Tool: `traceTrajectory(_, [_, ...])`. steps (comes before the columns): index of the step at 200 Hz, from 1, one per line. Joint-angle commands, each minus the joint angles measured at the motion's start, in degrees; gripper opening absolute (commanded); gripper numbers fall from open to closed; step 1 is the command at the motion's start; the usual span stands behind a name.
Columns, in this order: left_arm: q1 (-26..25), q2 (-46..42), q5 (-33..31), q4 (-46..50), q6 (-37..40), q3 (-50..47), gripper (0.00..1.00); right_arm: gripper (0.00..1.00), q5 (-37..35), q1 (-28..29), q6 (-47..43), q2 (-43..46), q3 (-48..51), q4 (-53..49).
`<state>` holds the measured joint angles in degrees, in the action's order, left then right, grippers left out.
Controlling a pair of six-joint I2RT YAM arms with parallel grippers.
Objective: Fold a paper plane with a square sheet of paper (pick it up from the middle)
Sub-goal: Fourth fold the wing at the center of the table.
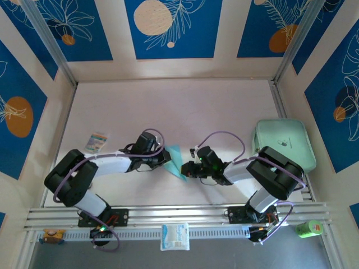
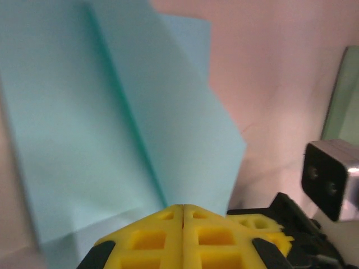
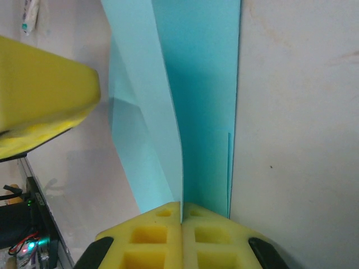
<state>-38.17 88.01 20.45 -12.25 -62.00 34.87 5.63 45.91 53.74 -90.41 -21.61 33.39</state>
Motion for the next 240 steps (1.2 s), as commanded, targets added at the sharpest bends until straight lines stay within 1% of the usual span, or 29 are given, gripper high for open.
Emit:
traceTrajectory(1, [-0.4,2.9,3.7,-4.1,1.6,1.9,0.05,0.04,2.2,-0.4,1.3,-1.8,2.0,-2.6])
traceTrajectory(64, [-0.4,7.1,4.8,-6.2,0.9,3.0,0.05,0.04,1.8,-0.8,2.2,-1.6,2.7,-2.4])
traceTrajectory(240, [-0.4,9.7,6.3,-6.9,1.0,4.2,0.04,0.04,2.0,-0.9,2.4,-1.5,2.1,-4.4])
